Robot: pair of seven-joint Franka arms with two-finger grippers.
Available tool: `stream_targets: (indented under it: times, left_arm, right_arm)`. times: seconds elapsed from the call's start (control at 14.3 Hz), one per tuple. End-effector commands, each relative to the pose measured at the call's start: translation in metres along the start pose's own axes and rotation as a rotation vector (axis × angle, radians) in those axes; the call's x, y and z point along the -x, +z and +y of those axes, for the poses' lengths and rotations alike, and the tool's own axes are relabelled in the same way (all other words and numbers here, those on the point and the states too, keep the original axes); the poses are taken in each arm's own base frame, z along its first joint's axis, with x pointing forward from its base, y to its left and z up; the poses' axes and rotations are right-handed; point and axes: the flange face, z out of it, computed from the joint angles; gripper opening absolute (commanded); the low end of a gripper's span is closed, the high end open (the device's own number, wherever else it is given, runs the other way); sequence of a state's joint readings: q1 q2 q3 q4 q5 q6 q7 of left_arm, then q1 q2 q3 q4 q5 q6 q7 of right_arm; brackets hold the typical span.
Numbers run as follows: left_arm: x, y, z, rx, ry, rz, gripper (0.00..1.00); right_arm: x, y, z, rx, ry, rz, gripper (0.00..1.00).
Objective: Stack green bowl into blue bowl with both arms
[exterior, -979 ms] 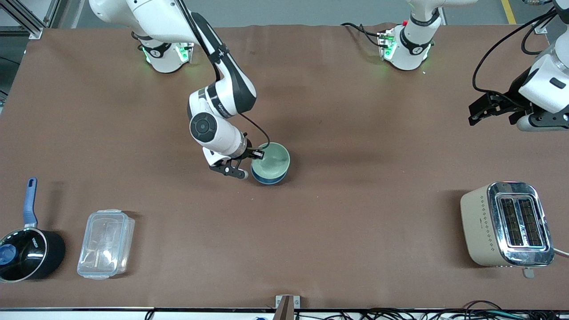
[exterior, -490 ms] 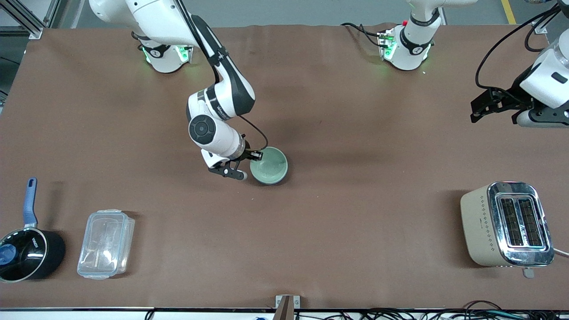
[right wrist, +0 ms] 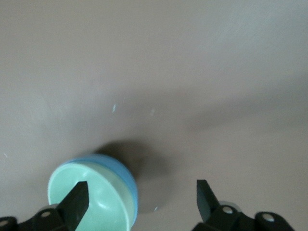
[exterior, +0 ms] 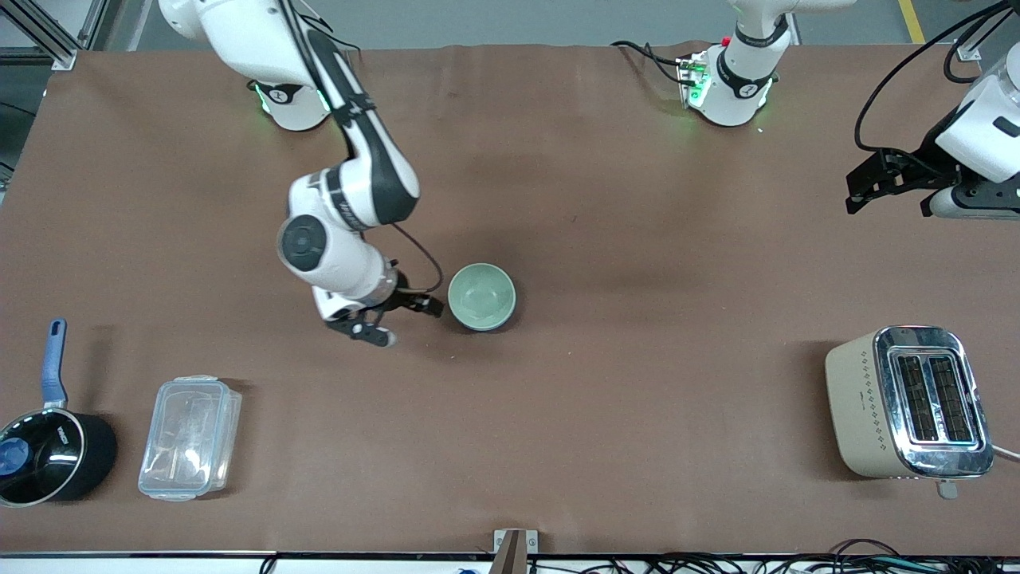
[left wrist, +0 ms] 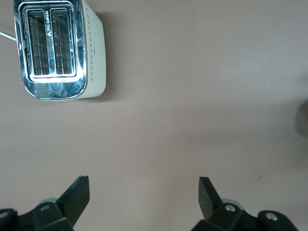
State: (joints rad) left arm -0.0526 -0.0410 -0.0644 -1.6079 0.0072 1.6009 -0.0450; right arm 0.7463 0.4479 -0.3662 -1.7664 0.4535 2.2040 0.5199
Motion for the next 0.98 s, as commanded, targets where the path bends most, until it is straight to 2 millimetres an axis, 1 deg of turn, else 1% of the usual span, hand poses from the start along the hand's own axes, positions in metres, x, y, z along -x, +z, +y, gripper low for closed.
stream_targets:
  times: [0.0,0.14,0.21,0.28,0.42,0.49,0.56,0.63,0.7,0.84,0.91]
  left_arm:
    - [0.009,-0.008,0.003,0.015,0.001,0.007,1.0]
    - [0.009,-0.008,0.003,0.015,0.001,0.005,1.0]
    - [0.008,-0.007,0.003,0.015,0.001,0.004,1.0]
    - [0.008,-0.007,0.003,0.015,0.001,0.004,1.0]
    - [0.008,-0.01,0.002,0.014,0.006,0.011,1.0]
    - [0.007,-0.011,0.001,0.014,0.015,0.015,1.0]
    - [0.006,-0.013,-0.002,0.014,0.015,0.019,1.0]
    - [0.004,-0.015,-0.004,0.013,0.017,0.024,1.0]
    - [0.004,-0.014,-0.004,0.01,0.015,0.022,1.0]
    - [0.004,-0.014,-0.005,0.007,0.014,0.022,1.0]
    - [0.004,-0.014,-0.005,0.007,0.012,0.022,1.0]
  right_arm:
    - [-0.028,-0.086,0.055,-0.003,-0.026,0.039,1.0]
    - [-0.05,-0.129,0.099,0.027,-0.049,0.073,1.0]
    - [-0.055,-0.146,0.115,0.061,-0.072,0.094,1.0]
    - [-0.061,-0.16,0.131,0.111,-0.091,0.124,1.0]
    - [-0.068,-0.188,0.15,0.182,-0.116,0.187,1.0]
    - [-0.071,-0.202,0.162,0.188,-0.11,0.207,1.0]
    - [-0.075,-0.219,0.177,0.179,-0.092,0.221,1.0]
    - [-0.078,-0.232,0.193,0.177,-0.092,0.213,1.0]
    - [-0.081,-0.248,0.211,0.177,-0.114,0.208,1.0]
    - [-0.088,-0.27,0.245,0.176,-0.151,0.212,1.0]
    - [-0.088,-0.278,0.257,0.17,-0.16,0.215,1.0]
